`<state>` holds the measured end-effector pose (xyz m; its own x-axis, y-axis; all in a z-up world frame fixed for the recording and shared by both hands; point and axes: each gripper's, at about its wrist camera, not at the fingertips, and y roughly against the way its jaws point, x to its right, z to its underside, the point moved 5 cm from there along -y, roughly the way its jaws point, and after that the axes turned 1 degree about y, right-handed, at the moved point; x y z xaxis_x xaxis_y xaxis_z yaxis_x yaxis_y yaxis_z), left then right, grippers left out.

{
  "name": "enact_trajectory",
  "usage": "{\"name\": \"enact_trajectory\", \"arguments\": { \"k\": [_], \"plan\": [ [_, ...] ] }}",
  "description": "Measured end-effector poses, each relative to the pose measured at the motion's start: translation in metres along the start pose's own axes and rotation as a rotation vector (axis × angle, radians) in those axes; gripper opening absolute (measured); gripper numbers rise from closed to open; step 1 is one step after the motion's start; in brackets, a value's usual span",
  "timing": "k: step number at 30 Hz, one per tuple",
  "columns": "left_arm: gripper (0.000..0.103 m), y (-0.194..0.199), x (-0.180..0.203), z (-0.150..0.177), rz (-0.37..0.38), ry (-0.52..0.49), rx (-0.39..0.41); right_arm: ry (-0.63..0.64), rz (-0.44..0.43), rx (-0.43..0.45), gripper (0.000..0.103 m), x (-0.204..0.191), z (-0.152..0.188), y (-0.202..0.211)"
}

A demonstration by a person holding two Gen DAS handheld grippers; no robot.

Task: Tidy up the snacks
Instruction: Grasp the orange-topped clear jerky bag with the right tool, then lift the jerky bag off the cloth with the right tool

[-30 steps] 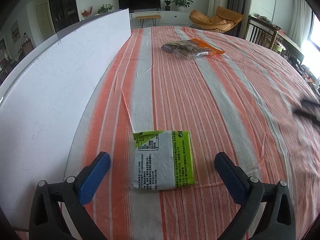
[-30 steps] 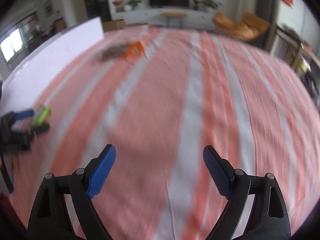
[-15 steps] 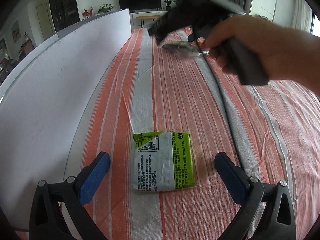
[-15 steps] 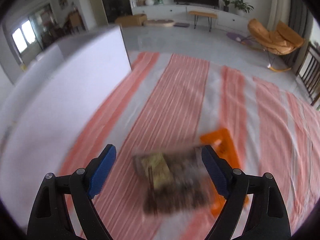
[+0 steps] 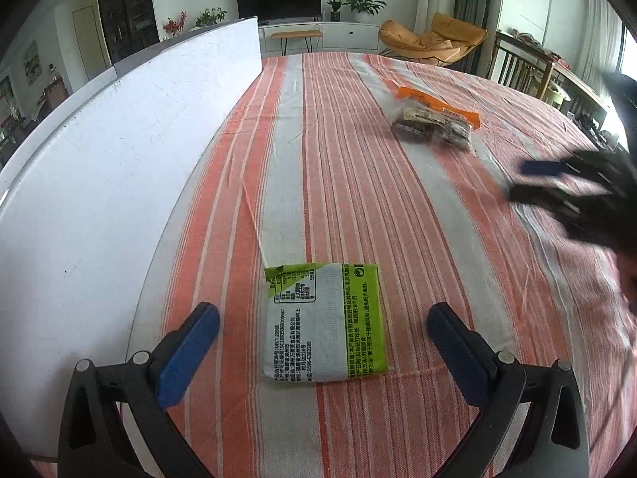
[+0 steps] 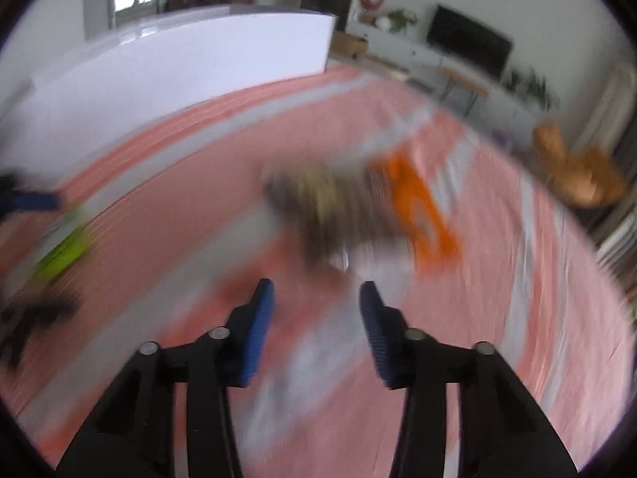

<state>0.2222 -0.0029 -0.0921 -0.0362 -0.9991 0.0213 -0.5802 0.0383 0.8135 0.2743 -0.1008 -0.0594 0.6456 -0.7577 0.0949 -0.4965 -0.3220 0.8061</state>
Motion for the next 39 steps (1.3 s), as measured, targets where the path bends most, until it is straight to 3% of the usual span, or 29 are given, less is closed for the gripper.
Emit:
{"name": "enact_trajectory", "arguments": {
  "k": [2, 4, 7, 12, 15, 21, 26, 34, 39],
  "plan": [
    [0.103, 0.0, 0.0, 0.0, 0.0, 0.0, 0.0, -0.034, 0.03, 0.02, 0.052, 0.008, 0.023, 0.026],
    [0.103, 0.0, 0.0, 0.0, 0.0, 0.0, 0.0, -0.133, 0.044, 0.104, 0.08, 0.017, 0.041, 0.067],
    [0.103, 0.0, 0.0, 0.0, 0.0, 0.0, 0.0, -0.328, 0.043, 0.23, 0.081, 0.028, 0.068, 0.113],
    [0.103, 0.0, 0.0, 0.0, 0.0, 0.0, 0.0, -0.464, 0.006, 0.159, 0.081, 0.028, 0.096, 0.117],
    [0.103, 0.0, 0.0, 0.0, 0.0, 0.0, 0.0, -0.481, -0.013, 0.116, 0.081, 0.032, 0.076, 0.113],
    [0.103, 0.0, 0.0, 0.0, 0.0, 0.0, 0.0, -0.64, -0.091, -0.047, 0.081, 0.058, -0.003, 0.064],
    [0.103, 0.0, 0.0, 0.001, 0.0, 0.0, 0.0, -0.674, -0.095, -0.167, 0.081, 0.061, -0.053, 0.014],
    [0.103, 0.0, -0.001, 0.001, 0.001, 0.0, 0.0, -0.831, 0.005, -0.232, 0.083, 0.063, -0.085, -0.047],
    [0.103, 0.0, -0.001, 0.001, 0.0, 0.0, 0.0, -0.707, 0.197, -0.321, 0.096, 0.053, -0.091, -0.071]
  ]
}}
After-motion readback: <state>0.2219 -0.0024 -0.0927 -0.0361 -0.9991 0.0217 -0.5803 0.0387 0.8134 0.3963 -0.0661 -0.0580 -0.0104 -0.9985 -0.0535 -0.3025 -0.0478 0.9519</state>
